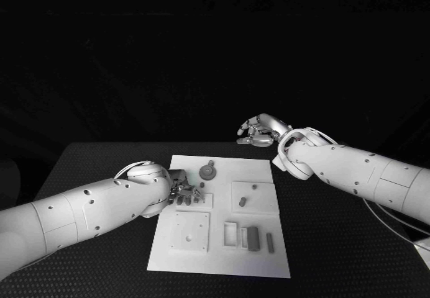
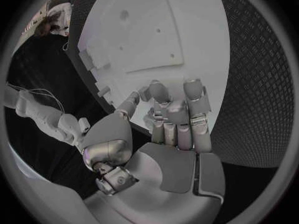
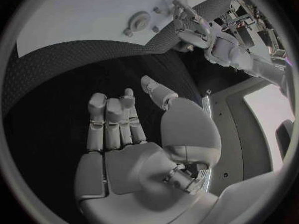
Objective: Assemble the parts on the task board
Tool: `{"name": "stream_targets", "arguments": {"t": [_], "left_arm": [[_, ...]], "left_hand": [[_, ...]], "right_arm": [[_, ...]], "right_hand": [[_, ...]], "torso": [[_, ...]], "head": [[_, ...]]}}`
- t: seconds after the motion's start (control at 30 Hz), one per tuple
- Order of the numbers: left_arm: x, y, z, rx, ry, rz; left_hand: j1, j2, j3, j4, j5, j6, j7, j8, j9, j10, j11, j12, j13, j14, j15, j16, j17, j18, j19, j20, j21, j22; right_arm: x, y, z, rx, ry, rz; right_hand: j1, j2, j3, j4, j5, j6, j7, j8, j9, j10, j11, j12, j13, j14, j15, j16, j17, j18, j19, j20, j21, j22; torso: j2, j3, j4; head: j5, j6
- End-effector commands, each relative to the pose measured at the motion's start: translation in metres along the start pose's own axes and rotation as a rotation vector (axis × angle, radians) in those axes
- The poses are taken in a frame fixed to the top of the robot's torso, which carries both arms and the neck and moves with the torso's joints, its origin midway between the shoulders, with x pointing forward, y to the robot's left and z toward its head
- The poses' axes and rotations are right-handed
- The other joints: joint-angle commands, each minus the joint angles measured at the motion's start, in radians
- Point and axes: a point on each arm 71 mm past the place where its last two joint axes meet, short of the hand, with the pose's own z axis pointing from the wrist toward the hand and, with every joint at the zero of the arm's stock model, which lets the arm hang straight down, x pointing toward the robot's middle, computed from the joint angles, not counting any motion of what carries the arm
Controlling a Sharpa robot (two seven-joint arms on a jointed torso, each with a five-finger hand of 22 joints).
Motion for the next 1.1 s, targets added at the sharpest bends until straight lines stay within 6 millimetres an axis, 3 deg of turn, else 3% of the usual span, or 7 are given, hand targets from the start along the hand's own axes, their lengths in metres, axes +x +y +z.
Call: {"name": "stream_targets", "arguments": {"t": [0.03,0.17,0.3,0.37,0.5,0.7,1.1], "left_arm": [[-0.004,0.0,-0.003,-0.01,0.017,-0.049],[-0.021,0.003,-0.009,0.009,0.014,-0.096],[-0.04,0.012,-0.014,0.016,0.002,-0.199],[-0.049,0.019,-0.015,0.011,-0.02,-0.256],[-0.064,0.034,-0.013,-0.013,-0.055,-0.332],[-0.074,0.045,-0.005,-0.045,-0.107,-0.321],[-0.082,0.043,0.016,-0.063,-0.175,-0.253]], "left_hand": [[-0.003,0.0,0.0,-0.008,-0.005,-0.004,0.0,0.007,0.003,0.0,-0.006,0.003,0.001,0.0,-0.006,0.006,-0.002,0.02,-0.001,-0.006,-0.007,0.018],[0.003,0.002,0.002,-0.019,-0.005,-0.006,0.001,0.006,0.004,-0.002,-0.006,0.001,0.0,-0.001,-0.005,0.004,-0.004,0.019,-0.002,-0.005,-0.008,0.017],[0.026,-0.004,0.011,-0.055,-0.004,-0.055,0.018,-0.015,0.001,-0.048,0.011,-0.023,-0.007,-0.036,0.01,-0.027,-0.022,0.019,-0.039,-0.003,-0.035,0.01],[0.042,-0.003,0.018,-0.069,-0.003,-0.104,0.037,-0.037,-0.006,-0.087,0.029,-0.042,-0.014,-0.067,0.027,-0.049,-0.034,0.016,-0.074,0.001,-0.058,0.004],[0.093,0.004,0.034,-0.073,0.003,-0.188,0.078,-0.057,-0.011,-0.184,0.072,-0.096,-0.044,-0.156,0.071,-0.113,-0.072,0.001,-0.166,0.033,-0.123,-0.018],[0.128,0.001,0.04,-0.07,0.005,-0.279,0.129,-0.077,-0.026,-0.274,0.122,-0.186,-0.111,-0.239,0.124,-0.215,-0.134,-0.008,-0.256,0.084,-0.217,-0.072],[0.121,-0.024,0.03,-0.059,0.0,-0.296,0.136,-0.064,-0.036,-0.271,0.13,-0.211,-0.147,-0.237,0.133,-0.242,-0.157,-0.002,-0.25,0.096,-0.249,-0.099]], "right_arm": [[0.0,-0.006,0.002,0.01,0.006,-0.003],[0.002,-0.014,0.002,0.032,0.003,-0.005],[0.004,-0.019,0.001,0.043,0.005,-0.005],[0.004,-0.021,0.002,0.047,0.009,-0.008],[0.004,-0.022,0.001,0.05,0.009,-0.008],[0.004,-0.023,0.002,0.053,0.008,-0.01],[0.007,-0.02,0.004,0.048,0.011,-0.007]], "right_hand": [[-0.006,-0.006,-0.002,0.006,0.002,0.004,0.012,-0.008,0.001,-0.004,0.002,0.003,-0.001,-0.01,0.0,-0.003,-0.001,0.041,-0.006,0.002,-0.004,0.001],[-0.005,-0.006,-0.002,0.006,0.002,0.0,0.013,-0.01,0.001,-0.004,0.003,0.004,-0.001,-0.009,0.001,-0.003,-0.001,0.041,-0.005,0.002,-0.004,0.001],[-0.005,-0.006,-0.002,0.006,0.002,-0.002,0.014,-0.012,0.0,-0.004,0.003,0.004,-0.001,-0.009,0.002,-0.003,-0.001,0.041,-0.005,0.002,-0.004,0.001],[-0.005,-0.006,-0.002,0.007,0.002,-0.003,0.014,-0.012,0.0,-0.004,0.004,0.004,-0.001,-0.009,0.002,-0.003,-0.001,0.041,-0.005,0.002,-0.004,0.001],[-0.005,-0.006,-0.002,0.006,0.002,-0.006,0.015,-0.014,0.0,-0.004,0.005,0.005,-0.002,-0.009,0.003,-0.002,-0.001,0.041,-0.005,0.002,-0.004,0.002],[-0.005,-0.006,-0.002,0.007,0.002,-0.01,0.016,-0.016,-0.001,-0.004,0.006,0.005,-0.002,-0.009,0.004,-0.002,-0.001,0.041,-0.005,0.002,-0.004,0.002],[-0.007,-0.006,-0.003,0.009,0.002,-0.014,0.018,-0.019,-0.001,-0.006,0.007,0.006,-0.002,-0.01,0.005,-0.002,-0.001,0.041,-0.005,0.002,-0.005,0.002]], "torso": [[-0.003,-0.0007,-0.0012],[-0.011,-0.0016,-0.0022],[-0.02,-0.0021,-0.0001],[-0.024,-0.0025,0.0003],[-0.029,-0.004,0.002],[-0.024,-0.0029,0.0004],[-0.023,-0.0015,-0.002]], "head": [[0.002,0.007],[0.008,0.014],[0.011,0.021],[0.011,0.021],[0.013,0.022],[0.014,0.03],[0.013,0.035]]}}
